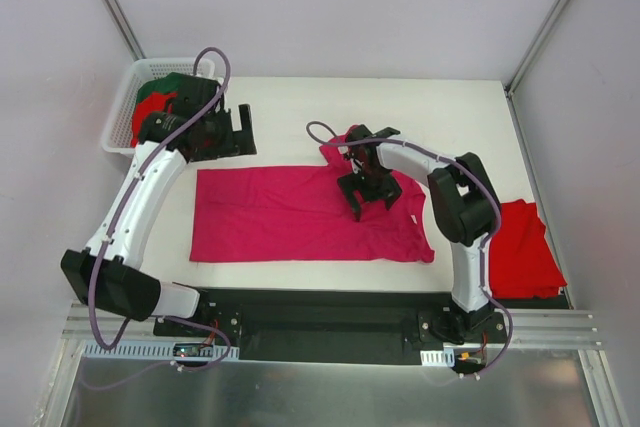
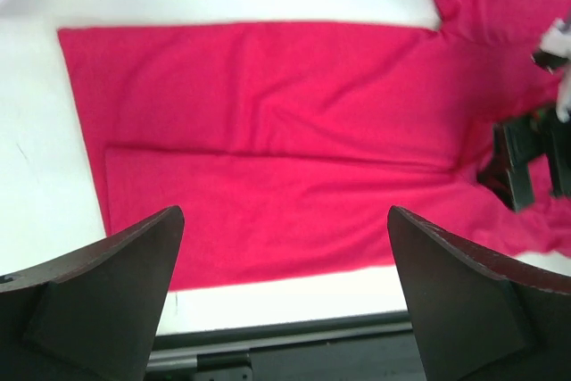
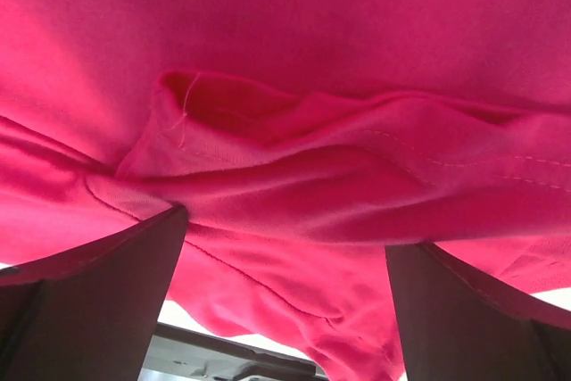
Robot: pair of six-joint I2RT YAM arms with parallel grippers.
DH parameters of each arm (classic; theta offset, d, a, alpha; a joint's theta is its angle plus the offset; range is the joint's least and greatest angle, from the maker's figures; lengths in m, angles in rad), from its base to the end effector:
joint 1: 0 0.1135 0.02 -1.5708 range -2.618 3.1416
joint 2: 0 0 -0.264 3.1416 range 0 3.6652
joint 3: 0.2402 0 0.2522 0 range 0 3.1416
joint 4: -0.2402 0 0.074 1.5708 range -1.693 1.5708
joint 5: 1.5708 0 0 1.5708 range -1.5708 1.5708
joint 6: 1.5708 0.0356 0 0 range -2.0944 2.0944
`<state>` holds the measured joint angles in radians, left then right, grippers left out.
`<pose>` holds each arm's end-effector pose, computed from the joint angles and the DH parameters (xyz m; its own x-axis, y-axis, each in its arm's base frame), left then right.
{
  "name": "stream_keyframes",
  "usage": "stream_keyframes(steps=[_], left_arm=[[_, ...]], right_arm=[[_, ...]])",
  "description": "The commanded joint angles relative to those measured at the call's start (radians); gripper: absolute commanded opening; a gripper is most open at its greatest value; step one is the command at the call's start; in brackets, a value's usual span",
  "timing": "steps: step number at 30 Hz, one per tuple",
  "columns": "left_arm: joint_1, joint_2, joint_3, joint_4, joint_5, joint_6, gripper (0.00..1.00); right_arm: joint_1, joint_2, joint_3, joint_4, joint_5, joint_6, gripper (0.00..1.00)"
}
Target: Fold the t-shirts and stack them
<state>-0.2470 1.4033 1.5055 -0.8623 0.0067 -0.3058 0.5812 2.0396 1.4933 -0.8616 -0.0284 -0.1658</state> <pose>0.2840 -0.0719 0.3830 -0.7121 -0.1309 -0.6898 0.0365 0.9742 -0.2226 0.3317 0.2191 0.1649 -0.7222 -0.6718 -0.1646 -0.6812 0.7321 0.0009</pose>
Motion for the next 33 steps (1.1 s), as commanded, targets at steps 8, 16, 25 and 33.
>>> stream_keyframes(steps=[8, 16, 25, 33], left_arm=[[0.006, -0.109, -0.031, -0.069, 0.093, -0.033, 0.99], [0.006, -0.087, 0.002, -0.067, 0.085, -0.016, 0.99], [0.006, -0.056, 0.019, -0.066, 0.104, -0.006, 0.99], [0.006, -0.043, 0.025, -0.069, 0.118, -0.001, 0.99]], right_arm=[[-0.001, -0.039, -0.054, -0.1, -0.005, 0.006, 0.96], [-0.001, -0.122, -0.179, -0.129, 0.074, 0.006, 0.96], [-0.018, -0.133, -0.191, -0.151, 0.139, -0.021, 0.96], [-0.027, -0.2, -0.162, -0.189, 0.287, -0.003, 0.96]])
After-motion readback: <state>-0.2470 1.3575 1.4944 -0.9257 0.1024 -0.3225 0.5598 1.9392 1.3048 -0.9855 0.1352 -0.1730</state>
